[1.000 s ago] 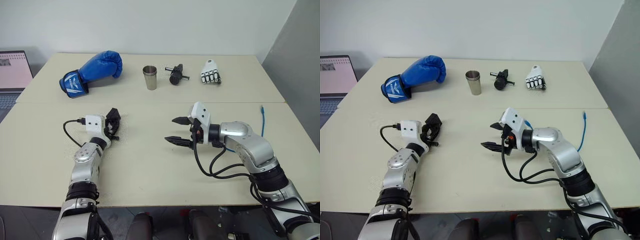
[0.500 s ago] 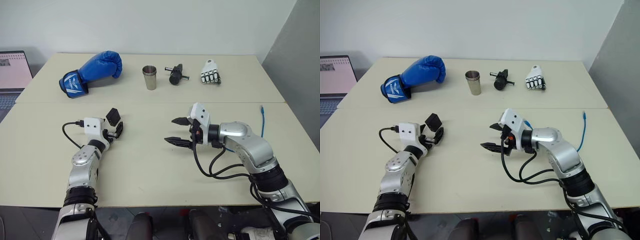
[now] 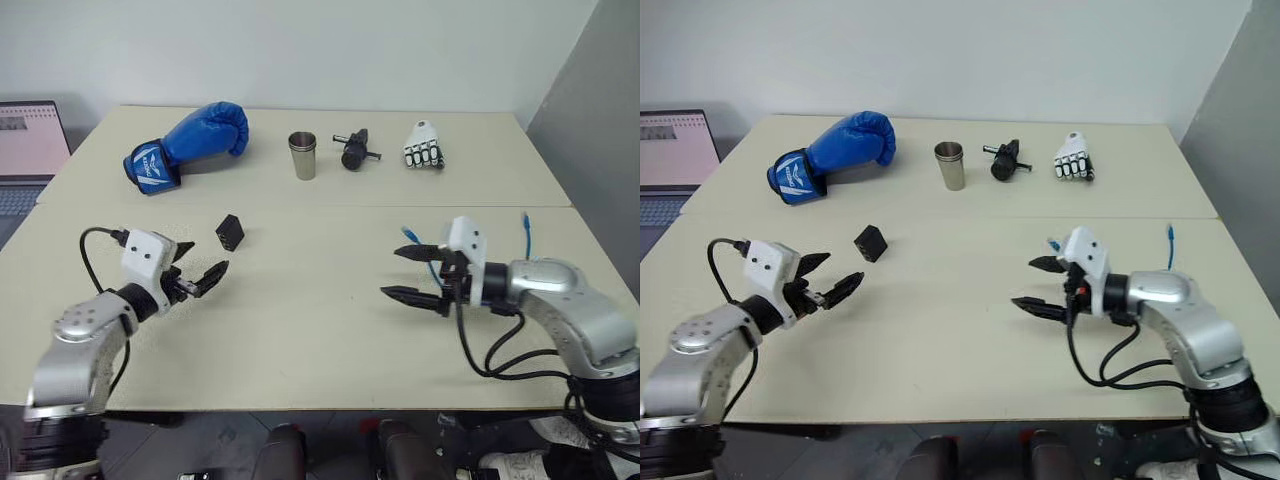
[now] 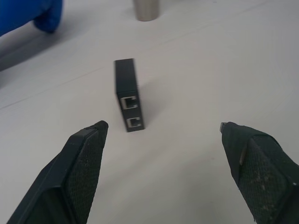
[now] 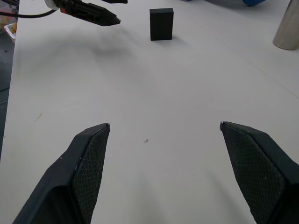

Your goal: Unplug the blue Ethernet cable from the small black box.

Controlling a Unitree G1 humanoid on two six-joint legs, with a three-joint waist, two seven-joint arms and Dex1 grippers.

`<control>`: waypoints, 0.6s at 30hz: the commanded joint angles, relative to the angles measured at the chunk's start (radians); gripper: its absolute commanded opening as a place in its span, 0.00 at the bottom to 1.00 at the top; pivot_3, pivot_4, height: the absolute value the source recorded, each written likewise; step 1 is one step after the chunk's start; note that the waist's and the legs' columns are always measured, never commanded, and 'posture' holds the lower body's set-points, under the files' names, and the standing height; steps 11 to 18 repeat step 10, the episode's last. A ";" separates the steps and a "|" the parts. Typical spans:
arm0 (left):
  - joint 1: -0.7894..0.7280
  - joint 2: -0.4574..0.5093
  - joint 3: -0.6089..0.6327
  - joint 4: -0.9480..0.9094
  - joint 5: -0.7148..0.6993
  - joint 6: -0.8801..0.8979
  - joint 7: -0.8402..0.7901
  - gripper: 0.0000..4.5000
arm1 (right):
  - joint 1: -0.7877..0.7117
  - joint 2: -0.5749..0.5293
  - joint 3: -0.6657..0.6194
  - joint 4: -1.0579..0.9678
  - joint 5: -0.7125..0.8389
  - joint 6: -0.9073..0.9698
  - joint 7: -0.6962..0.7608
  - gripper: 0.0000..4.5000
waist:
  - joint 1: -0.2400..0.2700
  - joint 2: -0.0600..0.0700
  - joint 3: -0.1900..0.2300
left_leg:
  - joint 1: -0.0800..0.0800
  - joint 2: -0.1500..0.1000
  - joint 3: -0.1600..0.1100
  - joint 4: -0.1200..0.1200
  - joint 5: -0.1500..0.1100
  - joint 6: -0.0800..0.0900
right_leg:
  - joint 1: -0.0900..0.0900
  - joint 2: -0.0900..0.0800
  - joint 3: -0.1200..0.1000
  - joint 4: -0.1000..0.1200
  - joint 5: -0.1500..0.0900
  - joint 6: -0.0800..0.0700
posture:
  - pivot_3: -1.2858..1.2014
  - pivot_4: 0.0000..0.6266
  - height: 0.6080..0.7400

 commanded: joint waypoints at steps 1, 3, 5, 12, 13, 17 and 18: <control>0.003 0.069 0.028 -0.059 -0.055 0.045 -0.096 0.91 | -0.006 -0.055 -0.081 -0.006 0.062 -0.016 0.062 0.89 | -0.001 0.000 0.000 | 0.000 0.000 0.000 0.000 0.000 0.000 | 0.000 0.000 0.000 0.000 0.000 0.000 | 0.52 0.24 1.00; -0.007 0.102 0.032 -0.050 -0.070 0.072 -0.133 0.91 | -0.011 -0.085 -0.102 0.009 0.080 -0.012 0.089 0.89 | -0.002 0.000 0.000 | 0.000 0.000 0.000 0.000 0.000 0.000 | 0.000 0.000 0.000 0.000 0.000 0.000 | 0.52 0.24 1.00; -0.018 0.125 0.033 -0.040 -0.080 0.089 -0.156 0.91 | -0.017 -0.106 -0.110 0.022 0.089 -0.012 0.102 0.89 | -0.002 0.000 0.000 | 0.000 0.000 0.000 0.000 0.000 0.000 | 0.000 0.000 0.000 0.000 0.000 0.000 | 0.52 0.24 1.00; -0.018 0.155 0.028 -0.041 -0.089 0.111 -0.203 0.91 | -0.018 -0.125 -0.111 0.044 0.082 -0.027 0.114 0.89 | -0.001 0.000 0.000 | 0.000 0.000 0.001 0.000 0.000 0.000 | 0.000 0.000 0.001 0.000 -0.002 0.004 | 0.52 0.24 1.00; -0.018 0.155 0.028 -0.041 -0.089 0.111 -0.203 0.91 | -0.018 -0.125 -0.111 0.044 0.082 -0.027 0.114 0.89 | -0.001 0.000 0.000 | 0.000 0.000 0.001 0.000 0.000 0.000 | 0.000 0.000 0.001 0.000 -0.002 0.004 | 0.52 0.24 1.00; -0.018 0.155 0.028 -0.041 -0.089 0.111 -0.203 0.91 | -0.018 -0.125 -0.111 0.044 0.082 -0.027 0.114 0.89 | -0.001 0.000 0.000 | 0.000 0.000 0.001 0.000 0.000 0.000 | 0.000 0.000 0.001 0.000 -0.002 0.004 | 0.52 0.24 1.00; -0.018 0.155 0.028 -0.041 -0.089 0.111 -0.203 0.91 | -0.018 -0.125 -0.111 0.044 0.082 -0.027 0.114 0.89 | -0.001 0.000 0.000 | 0.000 0.000 0.001 0.000 0.000 0.000 | 0.000 0.000 0.001 0.000 -0.002 0.004 | 0.52 0.24 1.00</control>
